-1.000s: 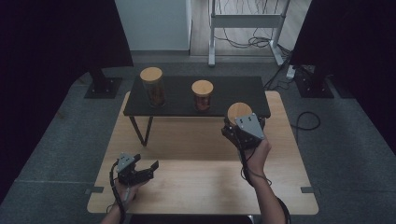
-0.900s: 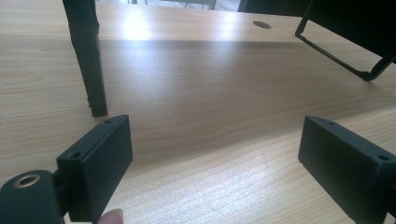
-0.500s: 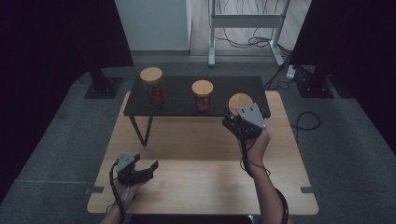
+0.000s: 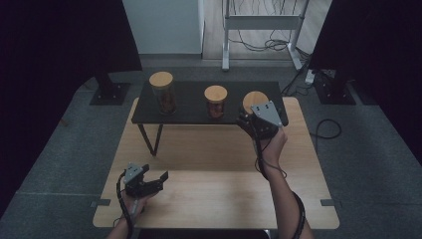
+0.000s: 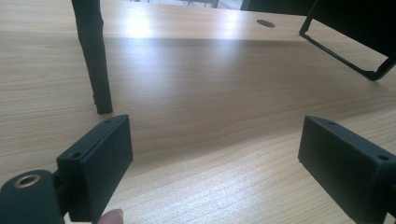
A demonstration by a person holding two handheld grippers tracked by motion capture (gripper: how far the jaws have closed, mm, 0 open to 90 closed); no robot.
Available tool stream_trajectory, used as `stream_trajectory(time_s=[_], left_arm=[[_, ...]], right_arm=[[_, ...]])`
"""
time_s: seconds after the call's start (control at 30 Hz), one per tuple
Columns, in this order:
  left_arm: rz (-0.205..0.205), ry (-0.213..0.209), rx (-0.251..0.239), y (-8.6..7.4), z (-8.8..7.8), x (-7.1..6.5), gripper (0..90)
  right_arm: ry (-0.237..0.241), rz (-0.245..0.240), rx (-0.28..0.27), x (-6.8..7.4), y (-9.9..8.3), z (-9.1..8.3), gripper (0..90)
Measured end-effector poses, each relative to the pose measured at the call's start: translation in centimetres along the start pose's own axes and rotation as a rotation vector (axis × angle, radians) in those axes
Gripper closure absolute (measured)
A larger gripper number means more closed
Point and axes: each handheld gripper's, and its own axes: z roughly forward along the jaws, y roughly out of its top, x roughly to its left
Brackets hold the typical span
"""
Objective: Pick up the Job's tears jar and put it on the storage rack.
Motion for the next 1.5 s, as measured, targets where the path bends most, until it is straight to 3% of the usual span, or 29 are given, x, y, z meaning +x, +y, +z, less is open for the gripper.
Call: stream_trajectory(time_s=[0.47, 1.5], left_arm=[[-0.005, 0.009, 0.000, 0.0, 0.0, 0.2, 9.5], [-0.008, 0.013, 0.001, 0.0, 0.0, 0.3, 9.5]], right_arm=[[-0.019, 0.006, 0.025, 0.0, -0.1, 2.5, 24.7], [-0.062, 0.010, 0.082, 0.4, -0.1, 5.2, 24.7]])
